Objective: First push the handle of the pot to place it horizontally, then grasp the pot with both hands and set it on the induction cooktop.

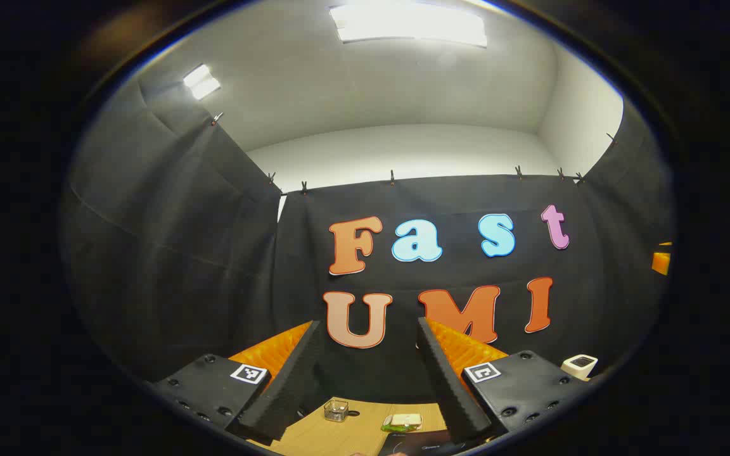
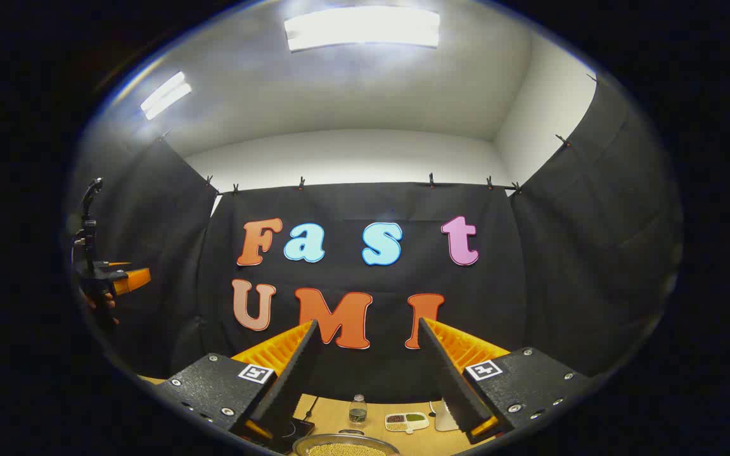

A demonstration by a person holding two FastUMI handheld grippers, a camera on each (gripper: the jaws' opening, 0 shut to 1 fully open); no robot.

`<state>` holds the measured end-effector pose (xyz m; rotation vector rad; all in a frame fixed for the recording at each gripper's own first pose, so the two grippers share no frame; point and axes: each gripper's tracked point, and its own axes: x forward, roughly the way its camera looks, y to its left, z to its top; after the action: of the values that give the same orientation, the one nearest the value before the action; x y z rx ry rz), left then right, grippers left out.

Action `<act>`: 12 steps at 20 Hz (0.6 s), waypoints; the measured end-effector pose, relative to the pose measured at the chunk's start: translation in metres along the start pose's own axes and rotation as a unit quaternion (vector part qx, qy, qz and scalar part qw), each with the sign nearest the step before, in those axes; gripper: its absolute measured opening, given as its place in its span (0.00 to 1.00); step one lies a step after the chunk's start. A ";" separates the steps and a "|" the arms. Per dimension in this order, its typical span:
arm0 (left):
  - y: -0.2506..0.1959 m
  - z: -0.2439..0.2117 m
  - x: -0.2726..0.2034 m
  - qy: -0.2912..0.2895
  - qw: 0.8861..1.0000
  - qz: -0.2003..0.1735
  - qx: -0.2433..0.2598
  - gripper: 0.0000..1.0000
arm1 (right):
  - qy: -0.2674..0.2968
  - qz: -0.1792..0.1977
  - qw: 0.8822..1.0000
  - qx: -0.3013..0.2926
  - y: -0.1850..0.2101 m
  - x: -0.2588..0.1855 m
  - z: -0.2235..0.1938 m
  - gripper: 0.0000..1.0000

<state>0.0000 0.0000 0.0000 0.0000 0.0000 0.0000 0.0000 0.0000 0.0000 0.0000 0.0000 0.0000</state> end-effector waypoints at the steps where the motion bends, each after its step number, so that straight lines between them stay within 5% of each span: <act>1: -0.001 -0.001 0.000 0.001 1.000 -0.001 0.000 0.98 | 0.000 0.000 1.000 -0.002 0.001 0.000 0.001 0.94; 12: -0.008 -0.004 0.002 0.004 1.000 -0.007 -0.004 0.97 | -0.025 0.001 1.000 -0.012 0.011 -0.001 0.017 0.95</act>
<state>0.0020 -0.0078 -0.0035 -0.0080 0.0089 -0.0149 -0.0015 0.0114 0.0175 -0.0239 -0.0500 0.0021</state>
